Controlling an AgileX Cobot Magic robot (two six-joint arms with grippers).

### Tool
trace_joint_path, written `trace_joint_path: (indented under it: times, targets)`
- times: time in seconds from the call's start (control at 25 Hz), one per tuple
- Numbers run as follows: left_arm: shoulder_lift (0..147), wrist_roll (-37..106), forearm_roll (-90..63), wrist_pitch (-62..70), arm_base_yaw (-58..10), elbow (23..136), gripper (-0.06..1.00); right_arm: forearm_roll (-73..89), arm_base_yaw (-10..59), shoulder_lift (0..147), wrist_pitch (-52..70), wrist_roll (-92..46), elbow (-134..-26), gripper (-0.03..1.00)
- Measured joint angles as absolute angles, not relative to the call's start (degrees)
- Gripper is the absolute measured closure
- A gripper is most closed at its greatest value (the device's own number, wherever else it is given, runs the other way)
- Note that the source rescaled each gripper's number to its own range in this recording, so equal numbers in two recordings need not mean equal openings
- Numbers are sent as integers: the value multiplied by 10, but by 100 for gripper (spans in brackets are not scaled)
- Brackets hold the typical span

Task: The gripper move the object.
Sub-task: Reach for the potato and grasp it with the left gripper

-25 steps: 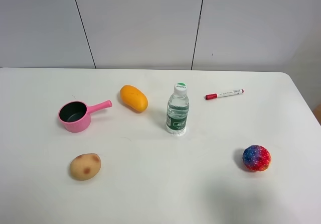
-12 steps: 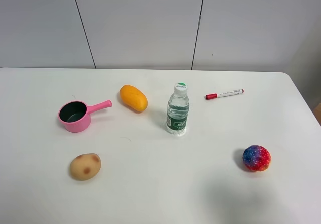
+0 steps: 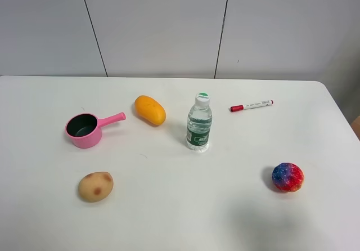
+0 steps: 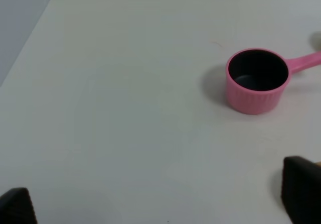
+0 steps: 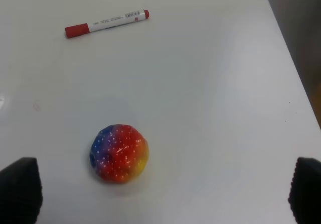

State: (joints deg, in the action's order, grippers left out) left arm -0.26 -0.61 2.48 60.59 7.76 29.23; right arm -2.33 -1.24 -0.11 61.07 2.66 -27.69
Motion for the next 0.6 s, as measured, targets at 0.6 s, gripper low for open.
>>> trace_joint_path:
  times: [0.6]
  targets:
    - [189,106,-79,616,78,329,-6,-23,-12,-1,611,27,-277,-3]
